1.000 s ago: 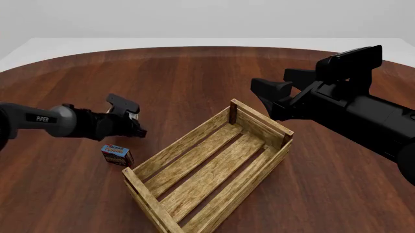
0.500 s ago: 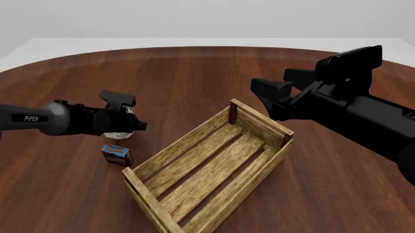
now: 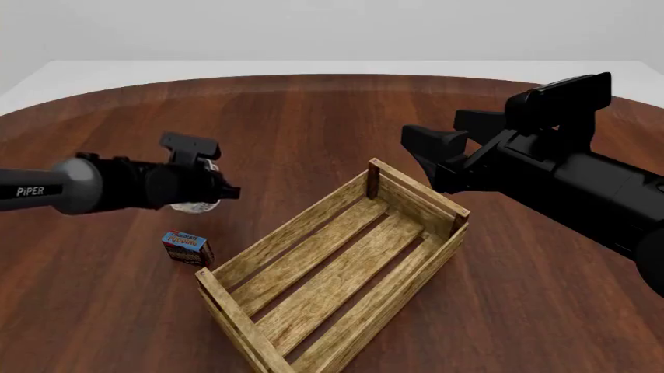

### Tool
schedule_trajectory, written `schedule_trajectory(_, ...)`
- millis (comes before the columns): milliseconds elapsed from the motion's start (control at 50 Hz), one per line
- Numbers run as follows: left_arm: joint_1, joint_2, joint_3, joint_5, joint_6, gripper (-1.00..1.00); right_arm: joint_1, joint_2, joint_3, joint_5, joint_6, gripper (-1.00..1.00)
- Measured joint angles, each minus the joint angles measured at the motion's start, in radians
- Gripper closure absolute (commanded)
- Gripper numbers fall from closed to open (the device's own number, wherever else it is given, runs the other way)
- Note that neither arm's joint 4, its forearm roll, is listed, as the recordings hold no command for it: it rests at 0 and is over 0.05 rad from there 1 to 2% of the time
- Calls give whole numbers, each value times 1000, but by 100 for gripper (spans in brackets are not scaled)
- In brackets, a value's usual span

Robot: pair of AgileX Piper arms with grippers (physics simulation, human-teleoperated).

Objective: Stack the right bowl on the left bowl and place them in the tray.

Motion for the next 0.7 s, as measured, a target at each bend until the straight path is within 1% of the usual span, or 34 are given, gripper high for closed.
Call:
schedule_trajectory(360,-52,-119,20,44,41,100,0,0,0,0,0,-100)
schedule_trajectory(700,-121,-242,79,66,87,100,0,0,0,0,0,-100)
